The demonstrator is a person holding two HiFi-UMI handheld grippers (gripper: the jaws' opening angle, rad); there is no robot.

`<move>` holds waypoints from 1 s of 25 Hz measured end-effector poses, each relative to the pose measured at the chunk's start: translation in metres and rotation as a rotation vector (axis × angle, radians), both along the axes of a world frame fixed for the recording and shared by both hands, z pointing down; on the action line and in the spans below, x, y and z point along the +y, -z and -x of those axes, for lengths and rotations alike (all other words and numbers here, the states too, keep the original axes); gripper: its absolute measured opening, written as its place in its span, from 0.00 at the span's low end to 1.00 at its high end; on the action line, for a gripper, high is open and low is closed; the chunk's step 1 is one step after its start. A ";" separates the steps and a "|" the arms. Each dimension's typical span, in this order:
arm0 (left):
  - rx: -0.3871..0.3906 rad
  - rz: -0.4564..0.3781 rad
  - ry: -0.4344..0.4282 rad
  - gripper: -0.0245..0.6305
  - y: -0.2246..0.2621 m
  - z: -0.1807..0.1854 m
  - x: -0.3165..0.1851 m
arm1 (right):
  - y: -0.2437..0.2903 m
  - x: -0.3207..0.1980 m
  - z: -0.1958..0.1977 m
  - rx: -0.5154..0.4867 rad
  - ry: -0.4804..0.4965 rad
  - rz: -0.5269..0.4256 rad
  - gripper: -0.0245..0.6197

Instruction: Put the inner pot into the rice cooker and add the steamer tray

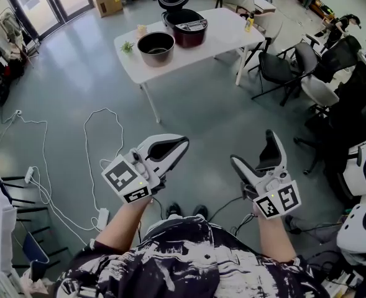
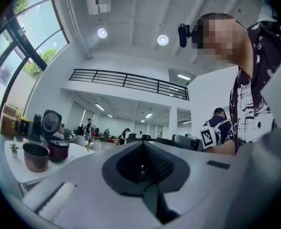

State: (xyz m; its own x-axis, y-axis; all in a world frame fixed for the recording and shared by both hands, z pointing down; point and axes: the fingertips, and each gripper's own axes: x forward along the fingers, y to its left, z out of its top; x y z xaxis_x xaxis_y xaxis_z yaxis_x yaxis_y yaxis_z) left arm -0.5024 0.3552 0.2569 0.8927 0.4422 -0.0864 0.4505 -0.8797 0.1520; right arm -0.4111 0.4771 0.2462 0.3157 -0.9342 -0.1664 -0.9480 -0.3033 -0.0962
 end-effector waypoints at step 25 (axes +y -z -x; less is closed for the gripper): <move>-0.018 -0.025 0.043 0.04 -0.012 -0.086 0.033 | -0.022 0.046 -0.081 0.013 0.042 0.049 0.90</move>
State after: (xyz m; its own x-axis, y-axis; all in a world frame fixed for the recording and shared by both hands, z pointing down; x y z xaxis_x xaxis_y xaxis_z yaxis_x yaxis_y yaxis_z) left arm -0.4163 0.3883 0.2689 0.9121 0.4056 -0.0598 0.4100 -0.9016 0.1377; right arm -0.3304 0.5235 0.2684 0.2741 -0.9537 -0.1241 -0.9611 -0.2671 -0.0701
